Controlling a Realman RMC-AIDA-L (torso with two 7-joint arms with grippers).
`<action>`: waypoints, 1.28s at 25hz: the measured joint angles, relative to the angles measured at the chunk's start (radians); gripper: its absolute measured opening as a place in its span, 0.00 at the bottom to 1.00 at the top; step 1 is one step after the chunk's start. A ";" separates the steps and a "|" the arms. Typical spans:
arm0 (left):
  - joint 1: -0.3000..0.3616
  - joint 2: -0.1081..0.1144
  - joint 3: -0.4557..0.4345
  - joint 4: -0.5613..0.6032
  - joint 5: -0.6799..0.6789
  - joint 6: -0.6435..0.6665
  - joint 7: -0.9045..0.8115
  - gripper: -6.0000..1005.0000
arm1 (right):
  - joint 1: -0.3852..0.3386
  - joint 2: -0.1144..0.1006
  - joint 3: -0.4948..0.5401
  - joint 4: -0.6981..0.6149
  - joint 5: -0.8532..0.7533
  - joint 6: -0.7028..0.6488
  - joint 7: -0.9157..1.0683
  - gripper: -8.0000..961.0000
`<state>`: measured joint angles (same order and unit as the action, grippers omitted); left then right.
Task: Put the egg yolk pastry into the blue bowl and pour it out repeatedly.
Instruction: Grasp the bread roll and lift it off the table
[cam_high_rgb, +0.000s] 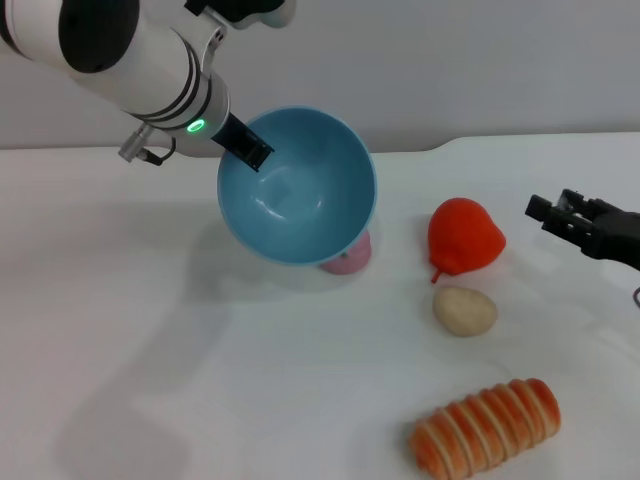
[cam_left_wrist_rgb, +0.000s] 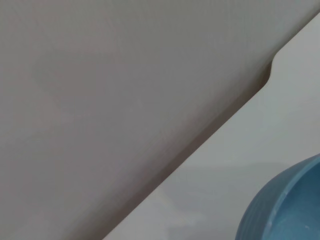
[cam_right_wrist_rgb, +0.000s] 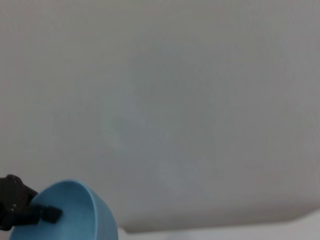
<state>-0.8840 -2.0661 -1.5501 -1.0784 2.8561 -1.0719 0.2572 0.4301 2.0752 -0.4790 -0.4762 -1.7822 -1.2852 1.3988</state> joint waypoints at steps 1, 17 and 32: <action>0.001 0.000 0.000 0.000 0.000 0.000 -0.005 0.01 | 0.002 -0.001 -0.003 -0.035 -0.029 0.000 0.057 0.68; 0.002 -0.002 0.005 0.030 -0.001 0.015 -0.034 0.01 | 0.120 -0.028 -0.072 -0.383 -0.494 -0.133 0.931 0.68; 0.000 0.000 0.011 0.068 0.000 0.032 -0.044 0.01 | 0.221 -0.053 -0.149 -0.242 -0.642 -0.073 1.086 0.67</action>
<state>-0.8836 -2.0661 -1.5386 -1.0100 2.8564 -1.0400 0.2131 0.6508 2.0218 -0.6277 -0.7183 -2.4244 -1.3581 2.4848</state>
